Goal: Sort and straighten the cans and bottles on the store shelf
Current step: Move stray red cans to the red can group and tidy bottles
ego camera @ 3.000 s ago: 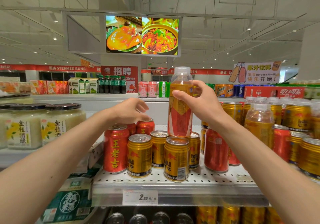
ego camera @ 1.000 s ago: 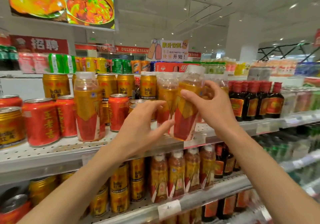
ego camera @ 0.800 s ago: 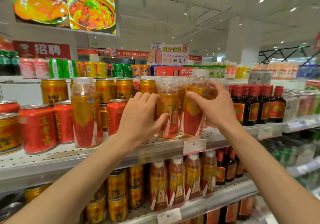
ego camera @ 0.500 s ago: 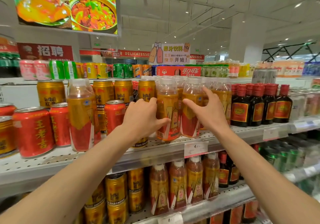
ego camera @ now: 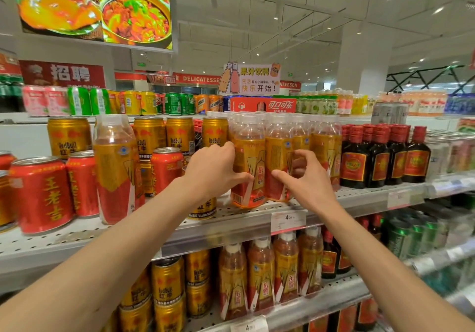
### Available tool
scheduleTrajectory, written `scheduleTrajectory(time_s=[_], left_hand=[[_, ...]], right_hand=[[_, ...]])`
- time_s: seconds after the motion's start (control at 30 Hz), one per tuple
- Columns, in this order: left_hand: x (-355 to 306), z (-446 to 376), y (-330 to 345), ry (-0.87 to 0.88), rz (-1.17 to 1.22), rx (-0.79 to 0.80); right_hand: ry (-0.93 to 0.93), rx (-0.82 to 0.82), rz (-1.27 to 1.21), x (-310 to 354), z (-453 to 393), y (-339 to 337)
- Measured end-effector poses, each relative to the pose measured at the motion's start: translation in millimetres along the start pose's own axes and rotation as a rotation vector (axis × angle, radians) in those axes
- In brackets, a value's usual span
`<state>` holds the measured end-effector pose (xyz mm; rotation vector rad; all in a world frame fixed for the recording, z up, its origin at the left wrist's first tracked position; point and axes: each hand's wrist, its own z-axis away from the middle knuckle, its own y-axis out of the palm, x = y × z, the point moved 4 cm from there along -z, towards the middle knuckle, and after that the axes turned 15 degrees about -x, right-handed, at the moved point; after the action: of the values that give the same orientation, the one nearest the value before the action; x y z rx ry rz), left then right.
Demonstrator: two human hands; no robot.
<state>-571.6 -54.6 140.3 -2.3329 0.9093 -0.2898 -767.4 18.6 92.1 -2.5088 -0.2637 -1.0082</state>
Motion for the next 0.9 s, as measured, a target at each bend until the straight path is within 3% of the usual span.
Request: scheduleTrajectory(time_s=[0.47, 0.7, 0.9], left_hand=[[-1.6, 8.4, -7.4, 0.06, -0.057, -0.044], [19.8, 46.6, -47.6, -0.031, 0.205, -0.167], [44.2, 104.2, -70.2, -0.173, 0.347, -0.192]], right_hand=[[0.003, 0.061, 0.103, -7.5, 10.7, -10.1], [-0.004, 0.021, -0.053, -7.1, 43.9, -17.5], [0.041, 0.143, -0.243, 7.0, 88.2, -13.5]])
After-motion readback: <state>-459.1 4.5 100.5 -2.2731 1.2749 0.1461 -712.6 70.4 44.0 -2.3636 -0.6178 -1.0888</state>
